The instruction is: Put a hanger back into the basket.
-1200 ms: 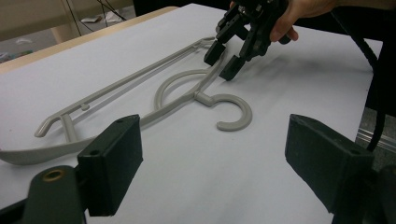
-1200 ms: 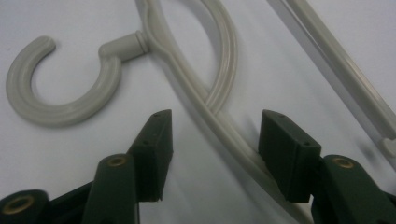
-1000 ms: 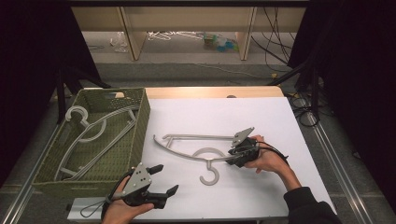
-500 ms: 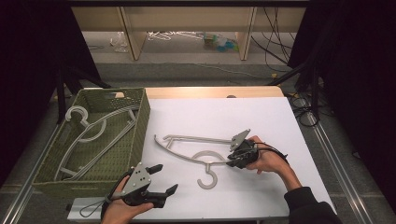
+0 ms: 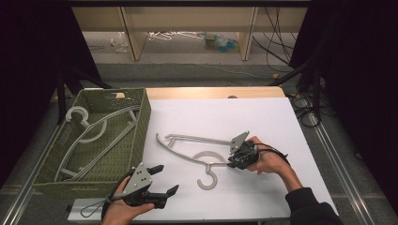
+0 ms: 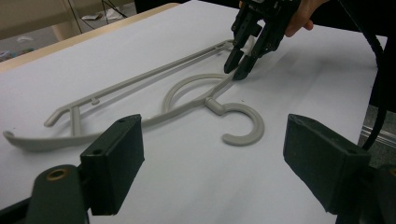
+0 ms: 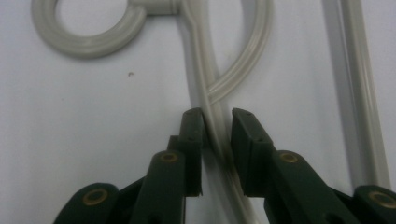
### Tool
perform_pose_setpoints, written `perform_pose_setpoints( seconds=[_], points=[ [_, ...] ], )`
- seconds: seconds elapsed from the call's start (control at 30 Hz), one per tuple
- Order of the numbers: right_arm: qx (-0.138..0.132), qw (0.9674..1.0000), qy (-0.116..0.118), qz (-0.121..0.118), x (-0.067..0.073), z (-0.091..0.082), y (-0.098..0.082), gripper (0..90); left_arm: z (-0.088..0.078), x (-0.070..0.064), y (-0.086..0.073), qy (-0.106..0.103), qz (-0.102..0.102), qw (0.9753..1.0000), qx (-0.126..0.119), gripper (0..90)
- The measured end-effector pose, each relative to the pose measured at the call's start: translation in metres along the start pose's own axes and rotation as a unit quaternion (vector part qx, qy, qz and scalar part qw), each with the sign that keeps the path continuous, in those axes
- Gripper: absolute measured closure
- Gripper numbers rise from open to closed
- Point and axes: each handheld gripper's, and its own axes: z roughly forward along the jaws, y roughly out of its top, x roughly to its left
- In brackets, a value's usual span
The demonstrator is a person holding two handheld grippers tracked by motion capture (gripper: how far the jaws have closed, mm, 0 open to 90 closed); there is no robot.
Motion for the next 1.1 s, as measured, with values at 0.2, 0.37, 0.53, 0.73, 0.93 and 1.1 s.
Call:
perform_pose_setpoints(
  seconds=[0.2, 0.37, 0.53, 0.73, 0.93, 1.1],
  points=[
    [0.002, 0.9998, 0.005, -0.017, 0.002, -0.001, 0.001, 81.9, 0.000, 0.002, 0.000, -0.002, 0.007, 1.0000, -0.001, 20.5],
    [-0.002, 0.9994, 0.026, -0.022, 0.007, -0.008, 0.000, 81.9, 0.000, 0.004, -0.001, 0.002, 0.019, 0.9998, 0.001, 21.0],
    [-0.012, 0.9984, 0.042, -0.036, 0.015, -0.020, 0.002, 81.8, 0.004, 0.002, -0.001, 0.009, 0.035, 0.9993, 0.012, 22.7],
    [-0.027, 0.9973, 0.053, -0.044, 0.025, -0.035, 0.002, 81.7, 0.014, 0.000, -0.001, 0.016, 0.062, 0.9976, 0.024, 23.2],
    [-0.039, 0.9955, 0.068, -0.052, 0.033, -0.044, 0.003, 81.9, 0.037, -0.001, -0.002, 0.017, 0.101, 0.9931, 0.057, 26.7],
    [-0.037, 0.9949, 0.077, -0.054, 0.038, -0.045, 0.004, 81.9, 0.054, 0.004, 0.000, 0.021, 0.123, 0.9893, 0.075, 27.3]
  ],
)
